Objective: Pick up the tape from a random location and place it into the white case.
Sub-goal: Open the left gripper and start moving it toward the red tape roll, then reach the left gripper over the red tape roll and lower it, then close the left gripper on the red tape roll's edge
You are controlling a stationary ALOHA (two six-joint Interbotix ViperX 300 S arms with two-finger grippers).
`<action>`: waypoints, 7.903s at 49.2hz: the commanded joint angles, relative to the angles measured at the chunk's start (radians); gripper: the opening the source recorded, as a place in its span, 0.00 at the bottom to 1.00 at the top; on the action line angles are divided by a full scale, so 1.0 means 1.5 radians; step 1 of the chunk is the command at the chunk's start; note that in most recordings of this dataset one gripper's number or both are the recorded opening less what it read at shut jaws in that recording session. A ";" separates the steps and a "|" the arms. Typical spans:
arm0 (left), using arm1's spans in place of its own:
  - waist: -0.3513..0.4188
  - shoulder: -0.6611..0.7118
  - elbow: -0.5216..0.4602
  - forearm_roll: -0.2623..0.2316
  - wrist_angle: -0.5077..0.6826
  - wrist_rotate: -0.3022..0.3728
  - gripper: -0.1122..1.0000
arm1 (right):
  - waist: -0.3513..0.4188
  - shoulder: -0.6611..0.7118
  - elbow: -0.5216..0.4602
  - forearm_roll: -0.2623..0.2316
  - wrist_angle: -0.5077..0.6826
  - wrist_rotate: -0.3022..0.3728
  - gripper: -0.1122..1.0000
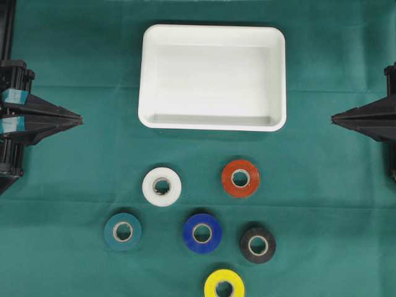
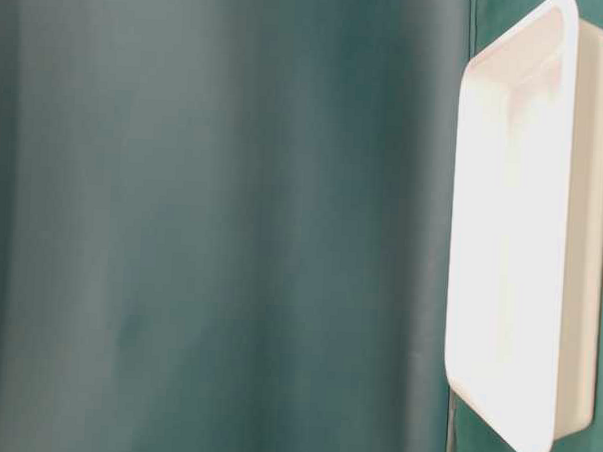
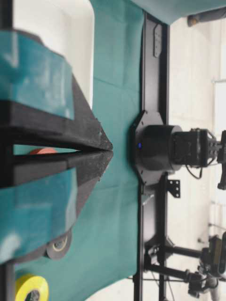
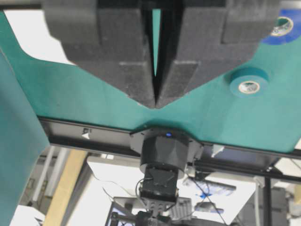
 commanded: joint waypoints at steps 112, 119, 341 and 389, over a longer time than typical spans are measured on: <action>-0.076 0.020 -0.036 0.000 0.054 -0.004 1.00 | 0.000 0.016 -0.041 0.000 0.083 0.009 0.93; -0.076 0.069 -0.058 -0.001 0.034 -0.001 1.00 | -0.001 0.019 -0.042 0.000 0.082 0.009 0.93; -0.062 0.856 -0.744 0.002 0.541 -0.058 1.00 | 0.000 0.074 -0.049 -0.001 0.101 0.010 0.93; -0.067 0.950 -0.739 0.001 0.498 -0.059 1.00 | 0.000 0.086 -0.047 -0.001 0.101 0.010 0.93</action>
